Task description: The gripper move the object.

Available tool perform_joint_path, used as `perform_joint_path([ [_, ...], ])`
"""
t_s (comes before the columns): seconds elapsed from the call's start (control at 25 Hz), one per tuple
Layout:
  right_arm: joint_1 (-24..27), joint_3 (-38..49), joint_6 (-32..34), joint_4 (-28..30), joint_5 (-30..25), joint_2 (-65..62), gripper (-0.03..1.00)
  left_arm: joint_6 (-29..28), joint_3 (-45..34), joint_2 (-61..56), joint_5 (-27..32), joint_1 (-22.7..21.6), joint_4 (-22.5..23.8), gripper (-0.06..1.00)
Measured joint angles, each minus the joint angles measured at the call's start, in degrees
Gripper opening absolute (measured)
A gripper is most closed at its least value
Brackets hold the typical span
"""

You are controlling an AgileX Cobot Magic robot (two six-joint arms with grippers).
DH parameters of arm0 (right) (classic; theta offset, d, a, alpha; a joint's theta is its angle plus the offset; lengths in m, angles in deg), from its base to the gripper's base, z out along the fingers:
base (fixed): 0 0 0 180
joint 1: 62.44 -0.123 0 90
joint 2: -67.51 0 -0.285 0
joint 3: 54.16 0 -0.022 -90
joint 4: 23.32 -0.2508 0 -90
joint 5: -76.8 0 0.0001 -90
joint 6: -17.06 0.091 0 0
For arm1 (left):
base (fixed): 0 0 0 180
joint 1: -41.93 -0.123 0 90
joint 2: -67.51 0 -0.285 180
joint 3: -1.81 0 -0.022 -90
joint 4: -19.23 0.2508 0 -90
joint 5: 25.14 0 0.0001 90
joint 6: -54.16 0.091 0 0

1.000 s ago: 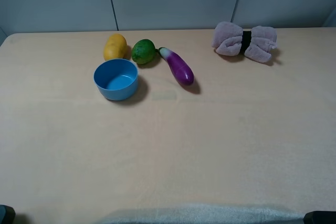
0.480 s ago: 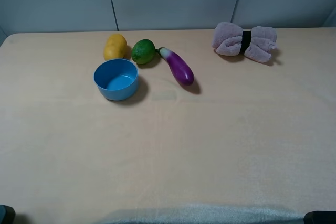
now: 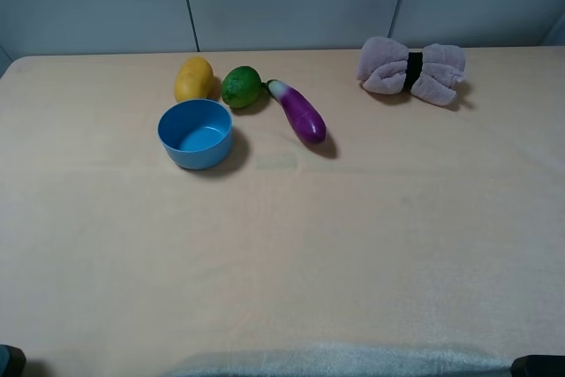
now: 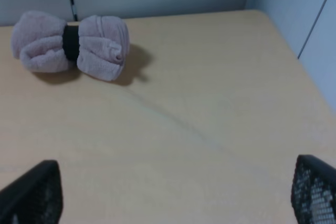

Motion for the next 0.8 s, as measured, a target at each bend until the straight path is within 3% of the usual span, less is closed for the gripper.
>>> perform_joint_path([
  [0.8, 0.0, 1.4, -3.4, 0.1, -2.6, -5.3, 0.66, 0.0, 0.0, 0.0, 0.0, 0.0, 0.0, 0.77],
])
